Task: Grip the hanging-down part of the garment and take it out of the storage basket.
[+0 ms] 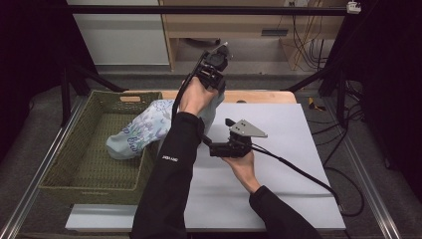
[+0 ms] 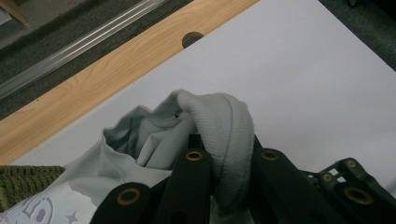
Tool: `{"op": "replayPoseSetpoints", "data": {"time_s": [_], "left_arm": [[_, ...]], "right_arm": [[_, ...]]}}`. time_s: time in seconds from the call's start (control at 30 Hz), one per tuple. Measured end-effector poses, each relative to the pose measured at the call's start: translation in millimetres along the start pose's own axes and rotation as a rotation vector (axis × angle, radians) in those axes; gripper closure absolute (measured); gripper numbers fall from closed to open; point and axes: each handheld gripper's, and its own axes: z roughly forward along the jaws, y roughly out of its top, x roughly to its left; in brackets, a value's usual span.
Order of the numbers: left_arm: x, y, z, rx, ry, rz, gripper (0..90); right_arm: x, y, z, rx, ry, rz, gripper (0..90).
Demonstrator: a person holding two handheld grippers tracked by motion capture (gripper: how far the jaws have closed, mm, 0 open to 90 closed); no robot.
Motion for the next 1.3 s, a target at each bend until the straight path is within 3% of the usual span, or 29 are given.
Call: {"op": "replayPoseSetpoints", "data": {"time_s": [0.03,0.2,0.23,0.27,0.3,0.43,0.53,0.73,0.77,0.8,0.87,0.97,1.03,1.07,1.1,1.13,1.3], "left_arm": [[0.6,-0.5,-0.5,-0.001,0.004,-0.001,86.5],[0.9,-1.0,-2.1,-0.005,0.000,-0.003,86.5],[1.5,-1.2,-2.5,-0.004,0.001,-0.003,86.5],[1.9,-1.5,-2.6,0.000,0.002,-0.003,86.5],[1.9,-1.6,-2.9,0.000,0.000,-0.001,86.5],[1.8,-1.9,-3.1,0.001,0.005,0.003,86.5],[1.1,-2.3,-3.0,0.005,0.008,0.009,86.5],[3.2,-3.7,-5.1,0.002,0.009,0.006,86.5],[3.3,-4.3,-6.0,0.001,0.005,0.004,86.5],[3.3,-4.3,-6.0,0.001,0.005,0.004,86.5],[4.2,-4.6,-6.8,0.002,0.011,0.006,86.5],[5.2,-5.3,-6.5,0.004,0.009,0.003,86.5],[6.3,-6.2,-5.5,0.007,0.011,0.001,86.5],[6.3,-6.2,-5.5,0.007,0.011,0.001,86.5],[6.4,-6.4,-5.5,0.007,0.010,0.001,86.5],[6.4,-6.4,-5.5,0.007,0.010,0.001,86.5],[6.9,-7.0,-4.9,0.008,0.013,0.002,86.5]], "right_arm": [[-1.3,0.1,2.5,0.006,0.000,-0.026,1.4],[4.1,0.3,14.8,0.022,-0.006,-0.017,2.1],[6.3,0.4,17.3,0.031,0.000,0.003,2.4],[6.9,-1.6,25.9,0.025,0.000,-0.029,2.8],[11.2,-0.7,27.1,0.042,0.006,0.026,3.2],[12.8,-1.5,41.7,0.018,-0.006,-0.009,4.7],[15.5,-0.3,47.8,0.029,-0.004,0.028,6.3],[12.7,-1.6,56.1,0.031,0.003,0.035,16.7],[12.6,-1.3,57.9,0.038,0.003,0.067,19.2],[12.6,-1.3,57.9,0.038,0.003,0.067,19.2],[10.5,-2.4,61.1,0.035,0.013,0.052,27.5],[10.8,-2.7,63.1,0.048,0.010,0.040,31.6],[12.1,-2.1,64.8,0.054,0.010,0.026,43.3],[12.1,-2.1,64.8,0.054,0.010,0.026,43.3],[13.5,-0.6,64.9,0.060,-0.003,0.052,53.7],[11.9,-0.6,64.8,0.049,0.008,0.043,59.3],[12.4,3.2,61.7,0.072,0.008,0.059,80.6]]}}
